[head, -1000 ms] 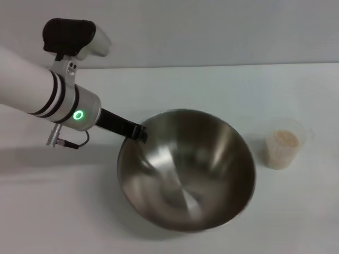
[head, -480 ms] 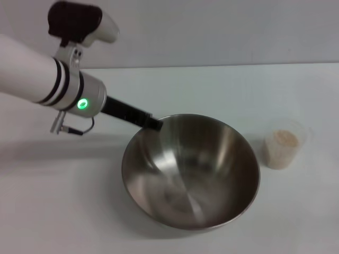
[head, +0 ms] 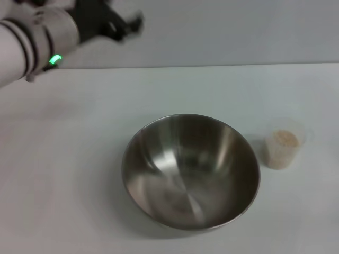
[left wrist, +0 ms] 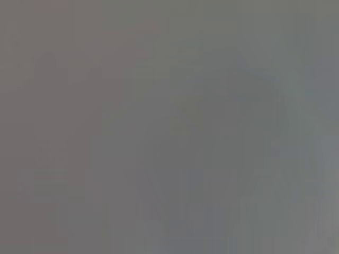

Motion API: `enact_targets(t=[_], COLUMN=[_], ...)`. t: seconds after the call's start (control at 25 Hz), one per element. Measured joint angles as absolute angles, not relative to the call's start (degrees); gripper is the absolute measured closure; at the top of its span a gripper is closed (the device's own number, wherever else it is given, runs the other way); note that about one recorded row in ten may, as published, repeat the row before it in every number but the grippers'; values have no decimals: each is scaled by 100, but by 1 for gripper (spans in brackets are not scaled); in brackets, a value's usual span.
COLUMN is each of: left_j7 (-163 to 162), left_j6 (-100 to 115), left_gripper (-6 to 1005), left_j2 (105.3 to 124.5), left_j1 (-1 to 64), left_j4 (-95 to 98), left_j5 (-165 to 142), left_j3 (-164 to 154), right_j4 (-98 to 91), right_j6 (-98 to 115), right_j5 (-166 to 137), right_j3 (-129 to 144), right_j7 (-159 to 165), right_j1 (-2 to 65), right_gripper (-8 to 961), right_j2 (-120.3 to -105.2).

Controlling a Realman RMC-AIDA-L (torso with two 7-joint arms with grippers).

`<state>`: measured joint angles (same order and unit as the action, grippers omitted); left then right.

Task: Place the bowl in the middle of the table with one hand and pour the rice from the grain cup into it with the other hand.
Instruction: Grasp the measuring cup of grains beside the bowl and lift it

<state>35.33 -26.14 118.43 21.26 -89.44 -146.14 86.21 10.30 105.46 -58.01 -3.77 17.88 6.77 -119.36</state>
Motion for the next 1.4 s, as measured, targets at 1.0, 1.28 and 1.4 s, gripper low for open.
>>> enact_targets(t=[1.0,1.28,1.4], left_j7=[249,239,238], left_j6=[8470,8544,8548], left_gripper=[241,216,216], left_j2=[11893,11908,11909], left_j1=[1190,1175,1210], left_j4=[-1932,-1921,-1918], left_j5=[-14836,-14850,-14852], left_j3=[7082,7073,7070], right_j4=[1033,1200,1209], right_j6=[8525,8116,7975], right_j5=[-6035,-6702,-6867], right_j3=[975,993,999], right_j7=[602,599,593], right_j1=[1394,1506,1552], right_gripper=[134,134,135], right_j2=[-11935,-11946,-11951])
